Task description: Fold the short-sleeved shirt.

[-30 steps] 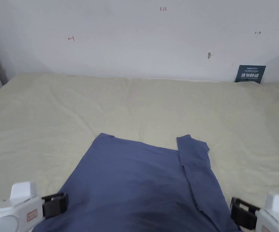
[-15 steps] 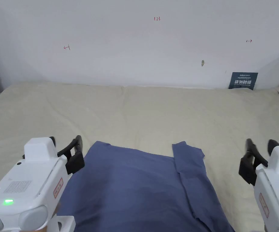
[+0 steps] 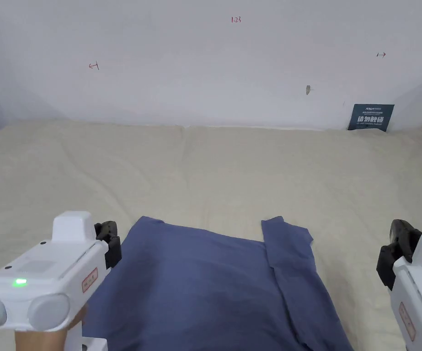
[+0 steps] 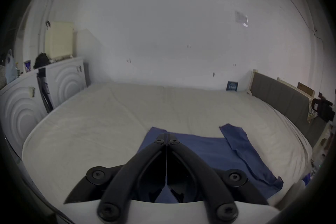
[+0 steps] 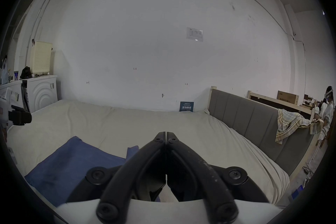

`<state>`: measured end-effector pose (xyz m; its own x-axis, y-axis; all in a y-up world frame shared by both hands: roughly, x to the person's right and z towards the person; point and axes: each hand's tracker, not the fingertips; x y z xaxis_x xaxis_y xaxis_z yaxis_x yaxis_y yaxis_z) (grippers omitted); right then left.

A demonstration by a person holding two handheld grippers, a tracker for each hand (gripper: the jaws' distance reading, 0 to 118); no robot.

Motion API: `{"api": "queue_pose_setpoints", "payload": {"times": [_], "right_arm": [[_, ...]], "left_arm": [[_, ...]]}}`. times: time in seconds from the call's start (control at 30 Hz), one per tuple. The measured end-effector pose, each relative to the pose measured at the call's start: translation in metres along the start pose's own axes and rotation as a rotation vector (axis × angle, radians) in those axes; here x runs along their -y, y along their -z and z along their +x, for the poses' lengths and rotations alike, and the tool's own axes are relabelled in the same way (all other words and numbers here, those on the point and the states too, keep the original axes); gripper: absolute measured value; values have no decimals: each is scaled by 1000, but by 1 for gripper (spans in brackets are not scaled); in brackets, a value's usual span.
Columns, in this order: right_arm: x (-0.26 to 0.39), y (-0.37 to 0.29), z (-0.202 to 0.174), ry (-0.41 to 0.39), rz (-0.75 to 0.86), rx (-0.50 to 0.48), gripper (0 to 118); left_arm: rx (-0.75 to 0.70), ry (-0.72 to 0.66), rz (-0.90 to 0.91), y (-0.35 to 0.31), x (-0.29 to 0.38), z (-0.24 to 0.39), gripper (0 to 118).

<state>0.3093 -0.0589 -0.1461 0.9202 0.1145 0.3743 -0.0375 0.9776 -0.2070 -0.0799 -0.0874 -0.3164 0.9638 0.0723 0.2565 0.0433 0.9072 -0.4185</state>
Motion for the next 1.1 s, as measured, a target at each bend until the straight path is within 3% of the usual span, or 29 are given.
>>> {"api": "queue_pose_setpoints", "payload": {"times": [0.23, 0.3, 0.33, 0.37, 0.4, 0.43, 0.47, 0.63, 0.67, 0.73, 0.87, 0.93, 0.97, 1.0, 1.07, 1.1], "right_arm": [[9, 62, -7, -13, -59, -7, 1], [13, 81, -10, -22, -76, -8, 1], [16, 90, -11, -25, -85, -8, 1], [19, 98, -12, -27, -94, -8, 1], [23, 107, -12, -27, -106, -10, 2], [26, 116, -13, -26, -118, -9, 2], [30, 123, -13, -26, -126, -8, 2], [53, 155, -15, -41, -196, -7, 2], [56, 159, -15, -41, -209, -8, 2], [63, 169, -15, -50, -237, -18, 2], [72, 191, -15, -51, -313, -51, 3], [76, 209, -17, -56, -383, -85, 21], [78, 218, -19, -60, -412, -98, 39], [82, 231, -20, -52, -471, -127, 68], [92, 253, -25, -16, -534, -163, 97], [98, 267, -26, 13, -596, -170, 107]], "left_arm": [[92, -41, -283, 139, -30, -24, 1], [78, -74, -332, 183, -35, -31, 9], [74, -82, -363, 205, -36, -34, 26], [67, -90, -367, 223, -36, -35, 56], [64, -75, -386, 246, -35, -37, 93], [59, -59, -435, 269, -33, -38, 111], [48, -43, -466, 287, -30, -38, 115], [-23, 5, -532, 357, -11, -39, 95], [-33, 11, -571, 366, -7, -40, 86], [-65, 19, -616, 378, 5, -41, 49], [-60, 32, -583, 374, 17, -36, 41], [-3, -1, -575, 372, 15, -33, 2], [-25, 9, -573, 368, 15, -27, 2], [-34, 29, -566, 366, 15, -25, 2], [-36, 45, -536, 355, 11, -25, 2], [-31, 18, -509, 348, 7, -25, 2]]}}
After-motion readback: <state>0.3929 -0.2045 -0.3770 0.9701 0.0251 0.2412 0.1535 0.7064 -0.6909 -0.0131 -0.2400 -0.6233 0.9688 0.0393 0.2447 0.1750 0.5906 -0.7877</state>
